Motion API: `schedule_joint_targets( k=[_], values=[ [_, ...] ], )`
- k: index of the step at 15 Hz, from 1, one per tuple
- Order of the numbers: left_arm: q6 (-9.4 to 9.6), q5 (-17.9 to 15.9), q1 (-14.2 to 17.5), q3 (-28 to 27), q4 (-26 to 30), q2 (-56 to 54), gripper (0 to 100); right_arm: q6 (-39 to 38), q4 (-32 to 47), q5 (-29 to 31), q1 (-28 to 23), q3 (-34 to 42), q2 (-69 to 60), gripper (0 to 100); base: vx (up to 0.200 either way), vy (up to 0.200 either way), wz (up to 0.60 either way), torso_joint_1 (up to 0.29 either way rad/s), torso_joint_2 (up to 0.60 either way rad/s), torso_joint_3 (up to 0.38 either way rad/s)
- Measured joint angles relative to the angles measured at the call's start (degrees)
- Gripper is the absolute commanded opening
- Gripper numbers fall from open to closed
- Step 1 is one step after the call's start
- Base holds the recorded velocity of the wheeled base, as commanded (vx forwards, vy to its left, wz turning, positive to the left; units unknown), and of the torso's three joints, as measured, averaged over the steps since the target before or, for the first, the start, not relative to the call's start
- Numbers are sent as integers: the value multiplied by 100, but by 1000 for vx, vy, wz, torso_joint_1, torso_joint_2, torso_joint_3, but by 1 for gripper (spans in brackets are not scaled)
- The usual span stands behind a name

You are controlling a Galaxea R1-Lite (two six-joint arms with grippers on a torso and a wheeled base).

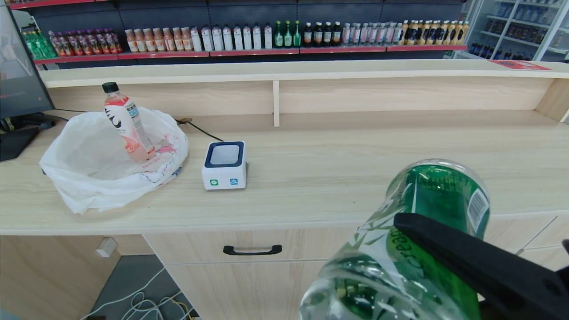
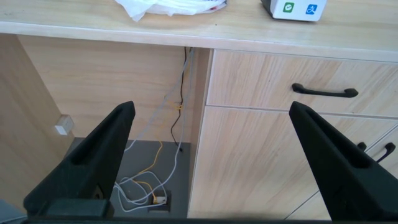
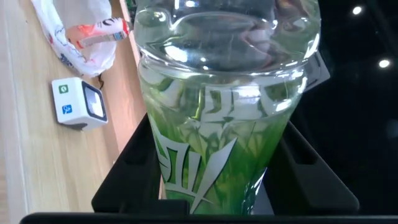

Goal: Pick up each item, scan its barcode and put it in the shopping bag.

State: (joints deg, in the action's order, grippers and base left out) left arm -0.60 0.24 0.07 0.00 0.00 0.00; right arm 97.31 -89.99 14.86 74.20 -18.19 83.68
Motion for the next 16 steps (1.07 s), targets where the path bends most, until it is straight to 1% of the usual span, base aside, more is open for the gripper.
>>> schedule_joint_targets(
  k=[3,5,7,9,11,14,16],
  values=[
    [0,-2,0,0,0,0,100,-39,0,20,327,-422,373,0,0,0,0,0,0,0],
    [0,0,0,0,0,0,100,-2,5,-110,385,-653,616,0,0,0,0,0,0,0],
    [2,0,0,0,0,0,100,169,5,-118,401,-700,712,0,0,0,0,0,0,0],
    [0,0,0,0,0,0,100,550,7,-118,402,-703,717,0,0,0,0,0,0,0],
    [0,0,0,0,0,0,100,657,7,-101,391,-683,697,0,0,0,0,0,0,0],
    [0,0,0,0,0,0,100,1508,7,-83,379,-755,656,0,0,0,0,0,0,0],
    [0,0,0,0,0,0,100,1612,0,-80,338,-794,612,0,0,0,0,0,0,0]
  ],
)
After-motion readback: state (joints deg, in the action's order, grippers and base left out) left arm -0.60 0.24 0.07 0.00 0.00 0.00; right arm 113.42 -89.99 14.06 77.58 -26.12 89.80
